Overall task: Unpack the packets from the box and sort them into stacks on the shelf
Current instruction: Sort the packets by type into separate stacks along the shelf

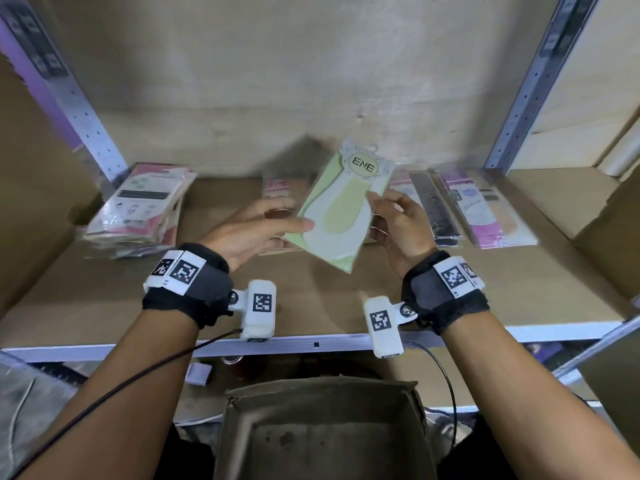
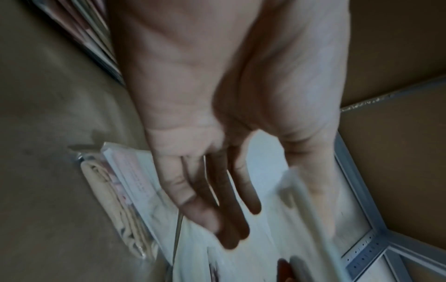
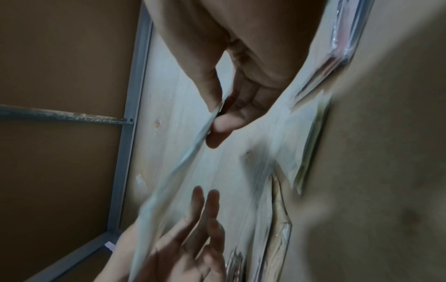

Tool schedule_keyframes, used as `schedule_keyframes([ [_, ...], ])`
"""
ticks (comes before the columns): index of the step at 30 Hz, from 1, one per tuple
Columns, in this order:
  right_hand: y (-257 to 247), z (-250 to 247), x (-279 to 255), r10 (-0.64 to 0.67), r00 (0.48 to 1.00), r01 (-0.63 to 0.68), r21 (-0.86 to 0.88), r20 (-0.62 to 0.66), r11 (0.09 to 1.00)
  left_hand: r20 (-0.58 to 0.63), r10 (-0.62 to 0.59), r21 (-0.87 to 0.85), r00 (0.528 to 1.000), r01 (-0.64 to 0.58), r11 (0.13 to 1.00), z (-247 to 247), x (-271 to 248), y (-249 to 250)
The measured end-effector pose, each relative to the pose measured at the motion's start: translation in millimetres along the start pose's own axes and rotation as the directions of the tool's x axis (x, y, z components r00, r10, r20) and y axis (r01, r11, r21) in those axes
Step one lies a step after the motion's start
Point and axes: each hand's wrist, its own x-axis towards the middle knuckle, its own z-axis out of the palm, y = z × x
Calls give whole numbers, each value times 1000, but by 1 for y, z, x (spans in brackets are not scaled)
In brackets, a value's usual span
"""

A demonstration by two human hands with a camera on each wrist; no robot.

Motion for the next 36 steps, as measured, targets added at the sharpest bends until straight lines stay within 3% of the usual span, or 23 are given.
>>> schedule_keyframes([
  [5, -3, 6, -7, 17, 993, -4, -111, 120, 994, 13, 86, 1, 996, -86, 996, 5, 7, 6],
  [12, 7, 19, -15, 117, 965, -72, -190, 233, 979, -107, 117, 59, 987, -111, 992, 8, 11, -3],
  [19, 8, 20, -19, 252, 868, -122, -309, 428, 943, -395, 117, -215, 911, -215, 953, -3, 17, -1],
  [24, 3, 19, -18, 231, 886, -134, -255, 401, 958, -503, 56, -331, 863, -252, 909, -3, 22, -2],
  [29, 0, 11, -9, 209, 910, -154, -178, 357, 972, -398, -26, -455, 917, -173, 873, 5, 32, -10],
  [32, -3, 8, -1, 200, 946, -183, -86, 255, 979, -243, 51, -357, 969, -138, 924, 19, 35, -12],
  [36, -4, 5, 9, 180, 974, -177, -39, 139, 984, -64, 145, -176, 987, -154, 972, 38, 34, -13],
])
